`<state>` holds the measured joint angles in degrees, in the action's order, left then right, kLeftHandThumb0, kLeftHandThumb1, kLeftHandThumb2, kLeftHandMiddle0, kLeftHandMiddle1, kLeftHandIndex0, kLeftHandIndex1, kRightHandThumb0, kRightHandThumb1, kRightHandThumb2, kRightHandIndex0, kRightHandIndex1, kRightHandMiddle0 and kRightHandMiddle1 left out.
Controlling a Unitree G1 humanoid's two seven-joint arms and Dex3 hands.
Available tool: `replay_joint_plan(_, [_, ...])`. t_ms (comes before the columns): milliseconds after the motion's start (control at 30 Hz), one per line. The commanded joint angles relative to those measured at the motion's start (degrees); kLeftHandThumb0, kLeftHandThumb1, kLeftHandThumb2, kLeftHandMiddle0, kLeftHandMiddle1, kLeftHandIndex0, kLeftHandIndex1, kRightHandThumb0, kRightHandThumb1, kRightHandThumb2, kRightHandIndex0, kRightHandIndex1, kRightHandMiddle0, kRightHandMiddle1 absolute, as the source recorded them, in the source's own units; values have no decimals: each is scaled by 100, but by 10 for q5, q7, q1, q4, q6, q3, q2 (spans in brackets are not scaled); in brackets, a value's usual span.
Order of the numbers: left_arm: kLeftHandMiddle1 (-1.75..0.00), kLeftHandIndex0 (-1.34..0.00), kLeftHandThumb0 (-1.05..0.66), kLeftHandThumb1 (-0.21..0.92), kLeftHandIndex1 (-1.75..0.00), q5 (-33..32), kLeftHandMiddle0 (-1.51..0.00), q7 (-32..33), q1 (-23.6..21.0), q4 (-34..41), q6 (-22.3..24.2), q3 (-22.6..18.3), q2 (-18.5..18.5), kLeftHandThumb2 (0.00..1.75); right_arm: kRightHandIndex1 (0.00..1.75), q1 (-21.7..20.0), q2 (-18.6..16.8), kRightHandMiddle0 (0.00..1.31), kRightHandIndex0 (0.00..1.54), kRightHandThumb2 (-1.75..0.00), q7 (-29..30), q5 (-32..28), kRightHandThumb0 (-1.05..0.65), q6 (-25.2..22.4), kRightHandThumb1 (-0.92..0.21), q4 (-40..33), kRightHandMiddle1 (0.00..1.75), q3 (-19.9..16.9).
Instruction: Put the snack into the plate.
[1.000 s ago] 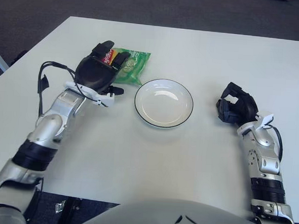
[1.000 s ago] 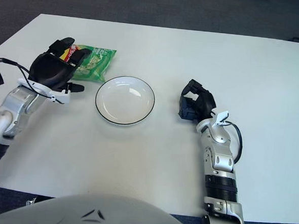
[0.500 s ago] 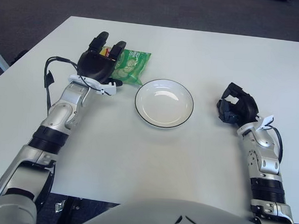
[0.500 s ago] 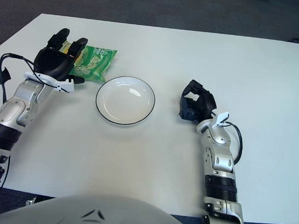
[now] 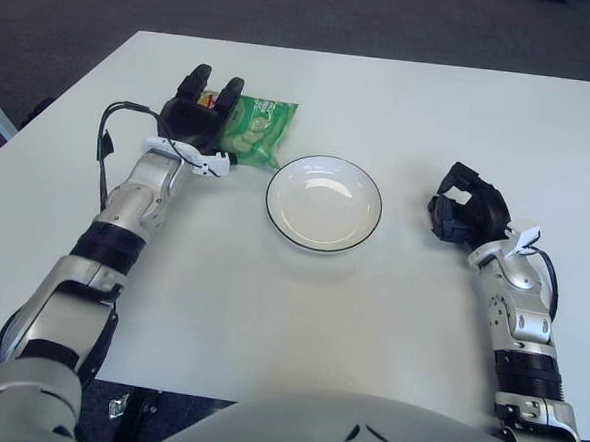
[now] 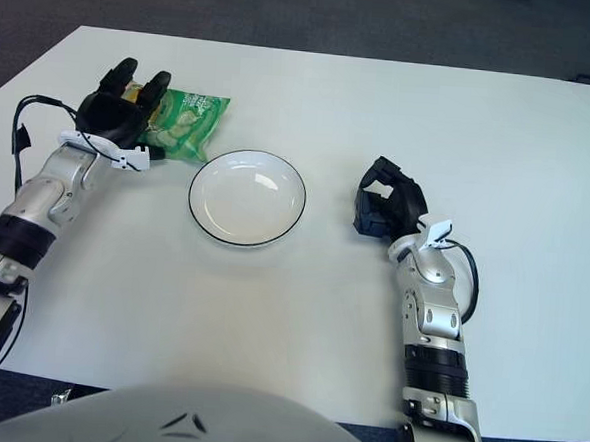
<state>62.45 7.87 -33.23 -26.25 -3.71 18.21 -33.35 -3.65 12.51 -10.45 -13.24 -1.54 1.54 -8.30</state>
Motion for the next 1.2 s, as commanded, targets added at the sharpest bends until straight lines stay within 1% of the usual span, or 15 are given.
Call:
replay_joint_plan(0, [0,0,-105,92,0,-9,0,7,-36,-37,-9,14,-5,24,175,42,-33,65,129,-137,2,-2,-50,-19,-27,39,175,9])
replay_joint_plan(133, [0,0,-105,92,0,-19,0,8,-63,-81,-25,28,-5,22,175,41,-32,65,129,-137,-1,-5,-50,-18,-27,41,175,8])
replay_joint_plan(267, [0,0,-105,91,0,-37,0,0,-103,-151,-71,46,-7,20,175,40,-32,65,129,-137,-6,-9,-50,-16,-27,44,175,7])
replay_joint_plan(433, [0,0,-105,88,0,-58,0,-30,-152,-229,-129,71,-8,16,175,41,-30,65,129,-137,-10,-9,-50,-12,-27,47,175,8])
replay_joint_plan(633, [0,0,-104,83,0,-76,0,-64,-194,-297,-180,95,-4,12,175,42,-26,65,130,-137,-8,-4,-50,-16,-28,46,175,9])
replay_joint_plan(733, [0,0,-103,81,0,-84,0,-73,-208,-320,-193,101,1,11,175,43,-26,65,130,-137,-7,-3,-50,-17,-28,44,175,10])
replay_joint_plan(867, [0,0,-102,80,0,-87,0,-79,-237,-372,-192,118,31,9,175,43,-24,65,130,-137,-6,0,-50,-18,-27,43,175,11])
replay_joint_plan(933, [0,0,-102,79,0,-86,0,-76,-247,-390,-195,127,40,9,175,43,-24,65,130,-137,-7,0,-50,-18,-27,43,175,12])
replay_joint_plan(1100, [0,0,-98,76,0,-87,0,-76,-263,-420,-219,146,47,7,175,43,-22,65,130,-137,-9,0,-50,-19,-27,42,175,13])
replay_joint_plan(1167, [0,0,-96,75,0,-92,0,-86,-270,-434,-227,150,54,7,175,44,-22,65,130,-137,-9,-1,-50,-19,-27,42,175,13])
